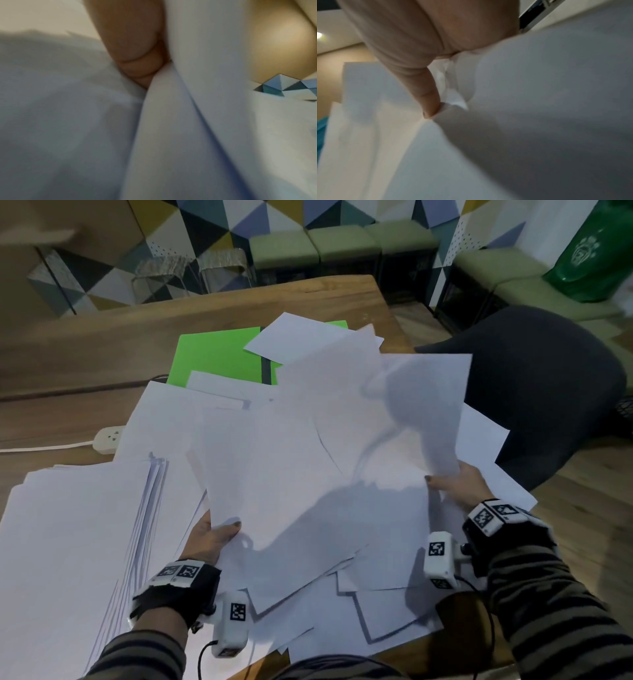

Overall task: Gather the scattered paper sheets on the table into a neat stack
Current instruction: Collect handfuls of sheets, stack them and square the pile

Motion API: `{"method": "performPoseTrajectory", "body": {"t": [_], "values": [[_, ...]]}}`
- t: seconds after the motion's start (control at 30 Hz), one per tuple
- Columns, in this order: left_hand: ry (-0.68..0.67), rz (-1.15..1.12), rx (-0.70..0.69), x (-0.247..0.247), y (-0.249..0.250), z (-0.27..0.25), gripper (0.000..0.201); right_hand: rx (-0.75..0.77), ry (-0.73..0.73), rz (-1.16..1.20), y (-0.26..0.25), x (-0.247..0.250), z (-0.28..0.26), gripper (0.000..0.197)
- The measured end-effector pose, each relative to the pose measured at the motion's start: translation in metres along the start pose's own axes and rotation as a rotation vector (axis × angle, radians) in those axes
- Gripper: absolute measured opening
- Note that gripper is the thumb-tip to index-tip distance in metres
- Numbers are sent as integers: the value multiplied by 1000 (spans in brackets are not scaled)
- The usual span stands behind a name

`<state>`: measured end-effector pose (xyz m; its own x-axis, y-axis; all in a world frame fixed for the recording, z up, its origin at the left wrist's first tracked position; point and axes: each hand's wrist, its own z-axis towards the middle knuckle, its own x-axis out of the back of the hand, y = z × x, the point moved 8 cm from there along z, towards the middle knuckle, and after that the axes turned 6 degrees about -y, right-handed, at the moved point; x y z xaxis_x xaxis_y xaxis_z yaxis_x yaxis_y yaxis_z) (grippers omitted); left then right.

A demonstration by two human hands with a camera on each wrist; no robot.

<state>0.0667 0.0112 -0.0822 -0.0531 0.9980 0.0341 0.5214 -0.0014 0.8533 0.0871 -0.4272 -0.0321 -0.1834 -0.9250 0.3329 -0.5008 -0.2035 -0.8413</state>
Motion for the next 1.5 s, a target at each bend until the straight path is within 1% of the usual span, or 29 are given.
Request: {"method": "performPoseTrajectory", "body": {"t": [0.13, 0.23, 0.3, 0.4, 0.43, 0.47, 0.5, 0.57, 0.6, 0.63, 0.67, 0.73, 0.77, 0.8, 0.87, 0.9, 0.93, 0.97, 1.0, 1.03, 1.07, 1.13, 1.17, 1.23, 1.3, 1.37, 1.43, 1.47, 1.5], "values": [[44, 148, -41, 20, 17, 2, 34, 37, 57, 143, 2, 18, 3, 19], [102, 175, -75, 44, 35, 1, 33, 64, 80, 227, -5, 26, 1, 18], [205, 224, -99, 64, 45, -1, 30, 69, 83, 278, -7, 29, 3, 19], [400, 313, -139, 92, 57, -1, 27, 85, 70, 322, -11, 31, 5, 19], [450, 334, -156, 98, 61, -1, 25, 86, 63, 342, -11, 31, 7, 19], [469, 335, -153, 99, 62, -1, 23, 81, 47, 362, -11, 29, 8, 19], [459, 317, -159, 98, 63, 1, 23, 71, 28, 388, -11, 26, 8, 19], [362, 310, -158, 85, 63, 6, 27, 56, -44, 470, -13, 14, 5, 27], [288, 294, -152, 72, 64, 5, 29, 45, -100, 509, -13, 5, 3, 34], [201, 232, -151, 61, 60, 9, 33, 25, -160, 522, -14, -6, -1, 39], [125, 185, -125, 49, 55, 11, 36, -2, -209, 509, -13, -17, -5, 39], [24, 139, -63, 28, 43, 15, 37, -61, -288, 474, -12, -38, -12, 44], [-4, 132, -40, 21, 36, 17, 37, -67, -304, 427, -11, -47, -14, 44], [-29, 130, -26, 14, 31, 19, 38, -61, -295, 316, -10, -52, -14, 40], [-57, 114, 9, 6, 23, 22, 38, -35, -266, 17, -10, -59, -13, 35], [-58, 125, 29, 7, 18, 26, 48, -29, -263, -103, -9, -65, -13, 35], [-51, 94, 89, 4, 15, 25, 60, -34, -270, -182, -7, -71, -13, 36], [-40, 61, 154, 1, 11, 25, 64, -28, -286, -267, -6, -80, -15, 36], [-38, 44, 174, -4, 12, 21, 61, -21, -305, -349, -5, -90, -16, 36], [-72, 77, 165, -12, 13, 24, 58, -6, -325, -411, -4, -102, -18, 39], [-86, 122, 112, -20, 19, 23, 53, 10, -337, -441, -2, -112, -20, 42], [-80, 216, 17, -28, 28, 22, 33, 19, -301, -425, -1, -123, -23, 47], [-64, 240, 15, -26, 27, 25, 24, 8, -258, -397, 0, -121, -24, 47], [-60, 231, 28, -20, 23, 28, 19, -23, -175, -348, 1, -111, -23, 44], [-75, 228, 26, -14, 25, 26, 23, -52, -148, -340, 4, -98, -18, 43], [-115, 171, 51, -10, 21, 26, 32, -78, -214, -357, 7, -93, -16, 44], [-173, 89, 73, -11, 16, 24, 37, -120, -295, -293, 10, -93, -17, 43], [-195, 59, 84, -14, 14, 23, 48, -125, -318, -215, 11, -94, -16, 37], [-215, 44, 112, -17, 8, 23, 65, -133, -332, -139, 10, -99, -20, 30]]}}
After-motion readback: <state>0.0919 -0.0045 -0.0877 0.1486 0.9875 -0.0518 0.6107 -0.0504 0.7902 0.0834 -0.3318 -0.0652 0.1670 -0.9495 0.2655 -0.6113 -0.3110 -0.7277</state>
